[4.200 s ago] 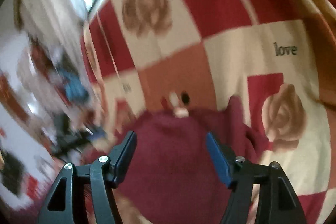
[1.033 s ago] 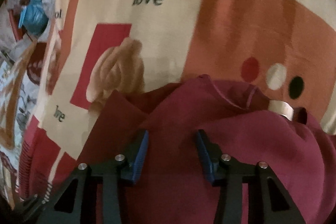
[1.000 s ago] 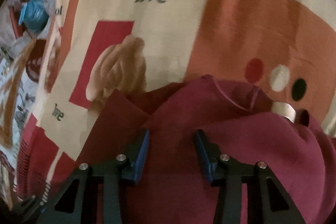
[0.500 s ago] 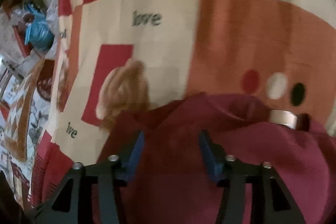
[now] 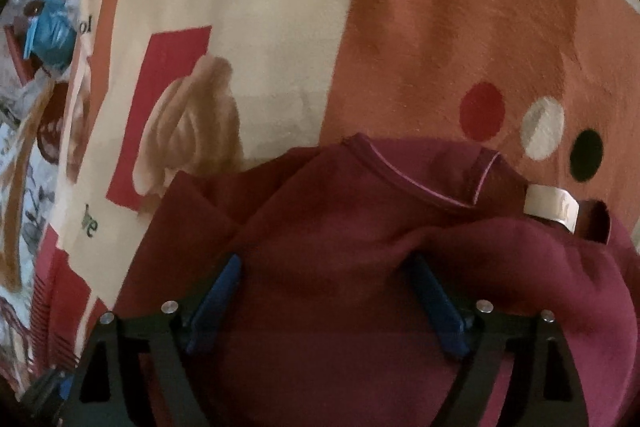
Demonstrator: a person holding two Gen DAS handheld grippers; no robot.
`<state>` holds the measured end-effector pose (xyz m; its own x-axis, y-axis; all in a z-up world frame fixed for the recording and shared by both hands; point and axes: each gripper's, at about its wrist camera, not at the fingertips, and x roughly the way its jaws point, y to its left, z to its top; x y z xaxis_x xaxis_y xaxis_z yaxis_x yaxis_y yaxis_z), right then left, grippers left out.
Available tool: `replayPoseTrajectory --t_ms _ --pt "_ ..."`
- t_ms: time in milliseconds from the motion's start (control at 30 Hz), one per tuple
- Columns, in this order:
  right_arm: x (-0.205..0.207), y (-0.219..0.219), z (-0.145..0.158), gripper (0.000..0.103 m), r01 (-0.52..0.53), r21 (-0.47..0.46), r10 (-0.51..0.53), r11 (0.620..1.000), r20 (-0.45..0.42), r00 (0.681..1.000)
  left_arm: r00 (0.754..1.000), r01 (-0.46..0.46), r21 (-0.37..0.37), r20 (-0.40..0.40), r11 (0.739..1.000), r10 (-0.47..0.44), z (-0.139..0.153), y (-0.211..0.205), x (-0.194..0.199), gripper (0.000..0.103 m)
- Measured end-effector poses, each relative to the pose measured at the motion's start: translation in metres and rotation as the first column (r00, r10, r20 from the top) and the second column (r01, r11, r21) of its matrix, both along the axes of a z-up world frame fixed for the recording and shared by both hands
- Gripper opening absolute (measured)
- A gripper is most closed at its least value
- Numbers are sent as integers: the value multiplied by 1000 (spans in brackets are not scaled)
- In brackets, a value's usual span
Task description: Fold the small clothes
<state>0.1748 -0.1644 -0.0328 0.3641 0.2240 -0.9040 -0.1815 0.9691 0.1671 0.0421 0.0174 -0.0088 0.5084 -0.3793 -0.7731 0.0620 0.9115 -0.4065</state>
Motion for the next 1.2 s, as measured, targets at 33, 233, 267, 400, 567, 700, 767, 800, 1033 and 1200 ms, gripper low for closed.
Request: replayPoseTrajectory --t_ms 33,233,267,400,567,700,767,800,1033,1200 --pt "1 -1 -1 88 3 10 -3 1000 -6 1000 1000 -1 1 -1 1000 1 -1 0 0 63" --pt "5 8 2 88 0 3 1 1000 -18 1000 1000 -1 0 -11 1000 1 -3 -1 3 64" --pt "4 10 5 88 2 -2 -2 1000 -15 1000 1000 0 -1 -11 1000 0 -4 -1 3 64" --pt "1 11 17 88 -7 107 9 994 -20 1000 1000 2 -3 -12 1000 -2 -5 -2 5 65" --pt "7 18 7 90 -24 176 38 984 -81 996 1000 3 -25 -17 1000 -4 -7 -3 9 65" --pt "-1 6 12 90 -33 230 50 973 -72 996 1000 10 -56 -24 998 -11 -8 -6 16 65" --pt "-4 -8 21 90 -16 300 44 954 -87 995 1000 5 -74 -29 997 -7 -9 -8 19 68" --pt "-6 -6 25 90 -8 311 38 950 -89 995 1000 1 -82 -26 997 -3 -9 -9 20 68" --pt "-8 -11 40 90 -39 281 66 959 -88 994 999 -40 -187 20 982 44 -6 -3 24 68" --pt "-5 -16 40 90 1 333 40 943 -118 992 998 -48 -186 41 981 57 -1 -3 23 68"
